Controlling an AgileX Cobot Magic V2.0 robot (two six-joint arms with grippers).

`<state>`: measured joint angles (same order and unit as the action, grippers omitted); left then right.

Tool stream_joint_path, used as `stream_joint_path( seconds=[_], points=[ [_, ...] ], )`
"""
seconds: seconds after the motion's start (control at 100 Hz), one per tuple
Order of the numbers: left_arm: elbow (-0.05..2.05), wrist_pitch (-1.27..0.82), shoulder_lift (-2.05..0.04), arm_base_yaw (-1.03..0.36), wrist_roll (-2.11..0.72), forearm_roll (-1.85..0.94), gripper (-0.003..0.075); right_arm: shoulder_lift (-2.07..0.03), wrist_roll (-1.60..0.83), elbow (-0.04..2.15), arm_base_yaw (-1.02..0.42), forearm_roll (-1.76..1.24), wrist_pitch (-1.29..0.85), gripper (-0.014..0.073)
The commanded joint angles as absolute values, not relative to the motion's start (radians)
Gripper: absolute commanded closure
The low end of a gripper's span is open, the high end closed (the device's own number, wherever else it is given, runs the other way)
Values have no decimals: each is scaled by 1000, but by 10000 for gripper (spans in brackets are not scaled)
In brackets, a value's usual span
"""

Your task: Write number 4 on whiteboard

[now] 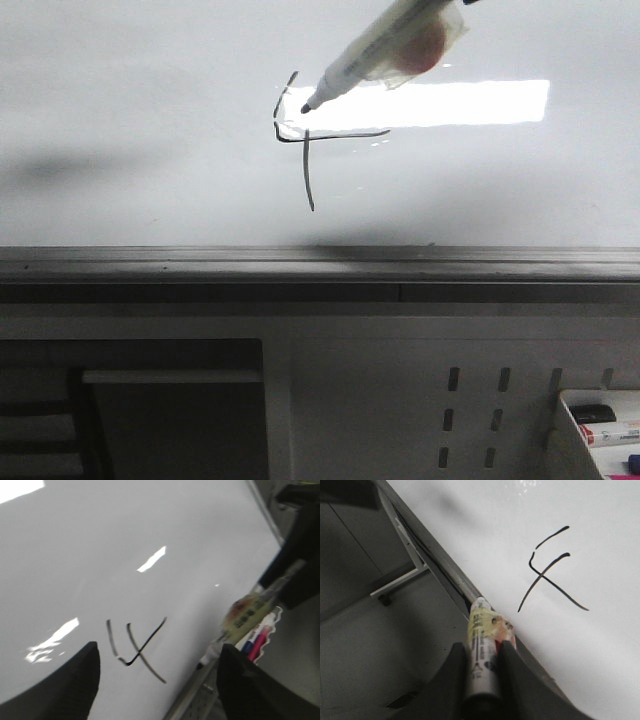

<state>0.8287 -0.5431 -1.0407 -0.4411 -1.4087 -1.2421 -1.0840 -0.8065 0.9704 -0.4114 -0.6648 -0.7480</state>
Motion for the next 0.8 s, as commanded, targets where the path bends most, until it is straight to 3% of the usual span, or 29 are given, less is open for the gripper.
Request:
stream_joint_path(
  seconds=[0.0,0.32,0.62,0.79],
  points=[
    [856,-500,-1048,-528,-1434,-1297,320,-1065,-791,1020,-407,-693,-741,640],
    [856,-361,-1144,-745,-1480,-1289,325,-1067,-787,1046,-407,-706,-784,640],
    [856,-334,-1208,-775,-1484,-1283,326,-1067,-787,1046,-407,-723,-823,640],
    [856,-330,-1210,-775,-1484,-1283,386,-1067,-787,1046,-407,-723,-834,640]
  ],
)
